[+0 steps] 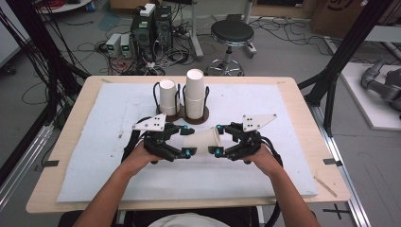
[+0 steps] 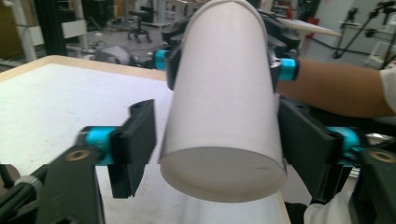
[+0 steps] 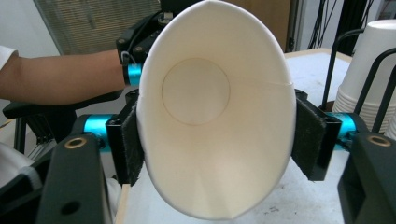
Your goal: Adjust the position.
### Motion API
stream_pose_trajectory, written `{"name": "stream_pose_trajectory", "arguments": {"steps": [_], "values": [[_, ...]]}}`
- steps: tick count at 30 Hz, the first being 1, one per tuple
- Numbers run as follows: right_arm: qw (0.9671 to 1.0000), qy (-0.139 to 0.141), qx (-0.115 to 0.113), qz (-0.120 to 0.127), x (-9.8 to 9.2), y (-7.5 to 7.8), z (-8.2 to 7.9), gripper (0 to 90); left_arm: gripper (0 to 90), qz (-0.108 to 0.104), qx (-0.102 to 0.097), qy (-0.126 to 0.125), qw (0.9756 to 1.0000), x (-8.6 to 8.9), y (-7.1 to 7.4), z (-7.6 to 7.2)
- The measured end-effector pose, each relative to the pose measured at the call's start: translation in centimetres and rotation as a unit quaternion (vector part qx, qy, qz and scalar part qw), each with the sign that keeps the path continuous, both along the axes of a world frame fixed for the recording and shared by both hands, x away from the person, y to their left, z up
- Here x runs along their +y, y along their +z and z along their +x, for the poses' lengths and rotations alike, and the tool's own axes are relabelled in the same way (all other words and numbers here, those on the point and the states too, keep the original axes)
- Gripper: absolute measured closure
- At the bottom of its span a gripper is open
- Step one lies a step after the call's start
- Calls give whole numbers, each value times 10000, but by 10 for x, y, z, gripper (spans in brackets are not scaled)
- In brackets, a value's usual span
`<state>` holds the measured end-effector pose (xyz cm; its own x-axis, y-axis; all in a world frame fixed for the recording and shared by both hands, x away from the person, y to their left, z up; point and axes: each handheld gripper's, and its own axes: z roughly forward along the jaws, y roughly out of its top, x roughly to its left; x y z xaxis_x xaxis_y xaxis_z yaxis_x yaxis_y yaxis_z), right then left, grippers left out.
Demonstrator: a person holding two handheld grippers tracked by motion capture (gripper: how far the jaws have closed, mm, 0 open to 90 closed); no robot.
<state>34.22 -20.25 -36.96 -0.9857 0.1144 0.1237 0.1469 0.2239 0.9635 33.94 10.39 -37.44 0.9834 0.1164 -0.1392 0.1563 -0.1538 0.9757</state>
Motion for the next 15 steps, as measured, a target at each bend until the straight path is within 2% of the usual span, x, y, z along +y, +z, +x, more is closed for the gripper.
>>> {"name": "stream_pose_trajectory", "arguments": {"steps": [3, 6, 10, 11, 15], "values": [[10000, 18, 34, -75, 1, 0, 0, 320, 284, 89, 36, -36, 9999, -1, -1, 0], [9999, 28, 49, -105, 2, 0, 0, 321, 348, 218, -38, -182, 9996, -3, -3, -1], [9999, 37, 69, -77, 2, 1, 0, 317, 358, 237, 12, -236, 9994, -4, -3, -1], [9999, 40, 147, -52, 3, 1, 0, 289, 358, 214, 12, -233, 9995, -4, -3, -1], [9996, -180, 189, 46, 5, 0, -2, 182, 354, 131, -14, -172, 9998, -2, -2, -1]]}}
